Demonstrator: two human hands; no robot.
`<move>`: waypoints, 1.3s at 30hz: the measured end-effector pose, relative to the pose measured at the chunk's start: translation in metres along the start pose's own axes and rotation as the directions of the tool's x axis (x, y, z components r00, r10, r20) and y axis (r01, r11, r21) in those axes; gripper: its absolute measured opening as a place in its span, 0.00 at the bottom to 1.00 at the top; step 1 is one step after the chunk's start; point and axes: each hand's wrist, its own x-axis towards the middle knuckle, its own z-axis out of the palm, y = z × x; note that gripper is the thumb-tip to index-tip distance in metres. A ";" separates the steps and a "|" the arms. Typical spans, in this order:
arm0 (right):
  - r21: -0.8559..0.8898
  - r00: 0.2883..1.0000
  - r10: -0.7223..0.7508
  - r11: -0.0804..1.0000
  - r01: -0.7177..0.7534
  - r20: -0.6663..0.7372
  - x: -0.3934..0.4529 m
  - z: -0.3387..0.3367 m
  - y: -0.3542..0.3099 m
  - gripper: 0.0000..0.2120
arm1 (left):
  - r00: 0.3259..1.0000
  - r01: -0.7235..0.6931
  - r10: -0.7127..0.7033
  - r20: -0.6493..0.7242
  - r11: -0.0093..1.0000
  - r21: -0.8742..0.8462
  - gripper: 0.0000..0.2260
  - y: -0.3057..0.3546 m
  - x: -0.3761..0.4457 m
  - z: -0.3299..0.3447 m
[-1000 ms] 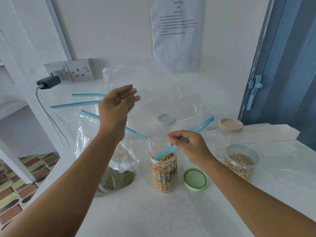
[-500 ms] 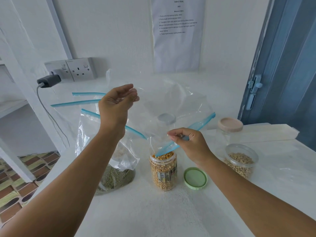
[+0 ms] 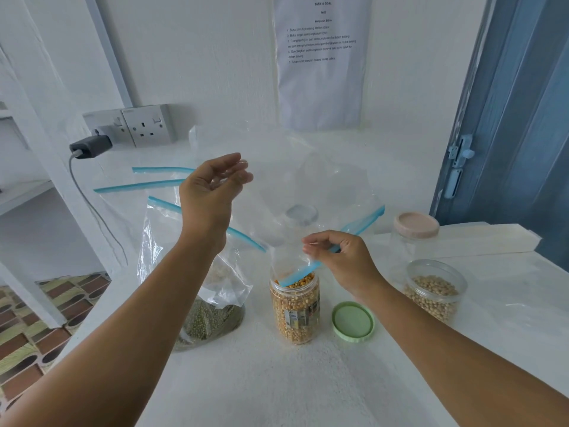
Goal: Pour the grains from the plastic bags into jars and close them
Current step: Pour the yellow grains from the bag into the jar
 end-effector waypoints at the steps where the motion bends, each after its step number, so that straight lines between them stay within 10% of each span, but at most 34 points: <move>1: -0.007 1.000 -0.002 1.000 0.002 0.007 0.000 -0.001 0.000 0.08 | 1.000 0.003 -0.003 -0.005 1.000 -0.008 0.13 -0.001 0.000 0.000; 14: 0.337 0.985 0.155 0.934 -0.120 -0.079 0.008 -0.010 -0.018 0.13 | 0.998 0.060 -0.058 -0.027 0.994 0.095 0.13 0.006 -0.007 -0.011; 19: 0.325 0.977 0.106 0.945 -0.040 -0.187 0.033 -0.034 -0.038 0.22 | 0.962 0.135 -0.206 0.181 0.931 0.340 0.25 0.027 -0.024 -0.028; 26: 0.221 0.985 -0.016 0.974 0.054 -0.171 0.053 -0.078 -0.077 0.26 | 0.717 -0.123 -0.477 0.508 0.630 0.767 0.25 0.094 -0.025 -0.025; 33: 0.196 0.969 -0.059 0.975 0.108 -0.240 0.062 -0.126 -0.097 0.25 | 0.383 -0.078 -0.552 0.741 0.780 0.621 0.30 0.137 -0.004 -0.015; 39: 0.208 0.985 -0.083 0.971 0.114 -0.154 0.065 -0.148 -0.107 0.24 | 0.706 -0.129 -0.155 0.691 0.931 0.341 0.28 0.095 0.004 0.044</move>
